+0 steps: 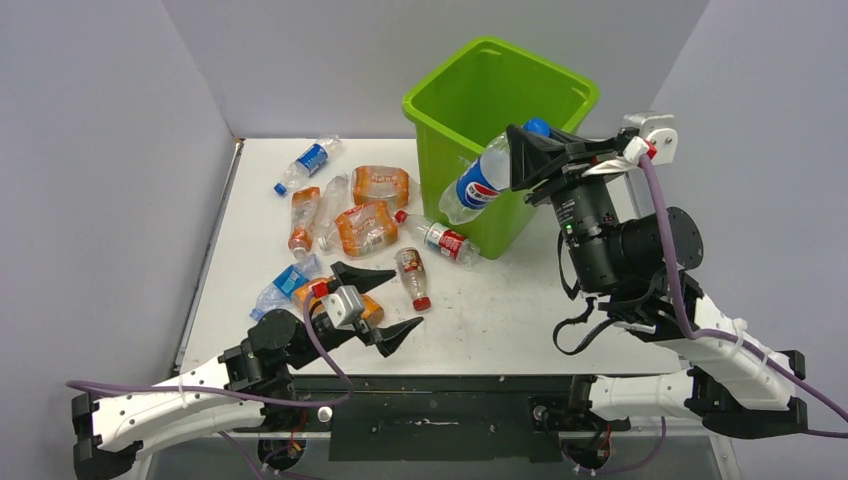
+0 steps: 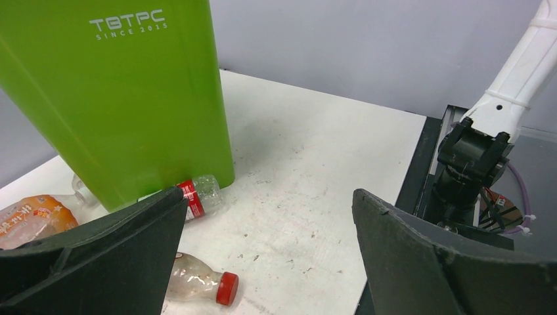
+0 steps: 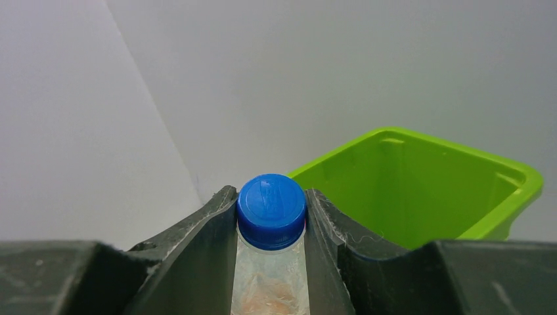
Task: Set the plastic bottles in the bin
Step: Place the plastic bottle in the trash bin.
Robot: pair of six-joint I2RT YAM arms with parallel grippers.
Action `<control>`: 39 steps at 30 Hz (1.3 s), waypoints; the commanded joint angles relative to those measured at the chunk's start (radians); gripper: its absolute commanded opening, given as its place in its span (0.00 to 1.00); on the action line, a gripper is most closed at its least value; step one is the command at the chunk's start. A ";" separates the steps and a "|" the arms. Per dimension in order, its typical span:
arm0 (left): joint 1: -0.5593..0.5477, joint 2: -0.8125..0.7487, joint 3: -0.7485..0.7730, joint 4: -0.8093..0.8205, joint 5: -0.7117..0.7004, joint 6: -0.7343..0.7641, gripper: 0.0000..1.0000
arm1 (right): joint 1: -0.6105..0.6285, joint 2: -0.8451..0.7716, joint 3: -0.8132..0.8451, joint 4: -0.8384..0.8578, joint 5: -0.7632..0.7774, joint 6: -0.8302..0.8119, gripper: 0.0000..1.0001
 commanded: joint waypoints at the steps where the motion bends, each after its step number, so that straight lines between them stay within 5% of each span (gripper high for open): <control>1: -0.001 0.021 0.036 0.011 0.012 0.007 0.96 | -0.004 0.027 0.053 0.129 0.079 -0.088 0.05; 9: -0.001 0.034 0.044 -0.004 0.019 0.005 0.96 | -0.049 0.219 0.308 0.063 0.089 -0.174 0.05; 16: -0.008 0.044 0.042 -0.009 0.002 0.012 0.96 | -0.472 0.309 0.393 -0.078 -0.218 0.286 0.05; 21: -0.020 0.046 0.042 -0.019 0.026 0.020 0.96 | -0.616 0.368 0.386 0.021 -0.207 0.337 0.05; 29: -0.026 0.033 0.042 -0.025 0.010 0.032 0.96 | -0.806 0.533 0.505 -0.120 -0.240 0.440 0.08; 31: -0.027 0.023 0.034 -0.014 0.008 0.035 0.96 | -0.827 0.573 0.542 -0.163 -0.260 0.437 0.21; 33: -0.027 0.016 0.027 -0.004 -0.003 0.038 0.96 | -0.853 0.602 0.587 -0.206 -0.309 0.440 0.63; 35: -0.027 0.012 0.028 -0.003 -0.011 0.041 0.96 | -0.859 0.623 0.635 -0.254 -0.330 0.439 0.90; 37: -0.027 0.006 0.026 0.003 -0.018 0.044 0.96 | -0.860 0.614 0.640 -0.270 -0.353 0.452 1.00; 39: -0.026 -0.004 0.018 0.016 -0.026 0.046 0.96 | -0.859 0.572 0.595 -0.253 -0.383 0.483 0.92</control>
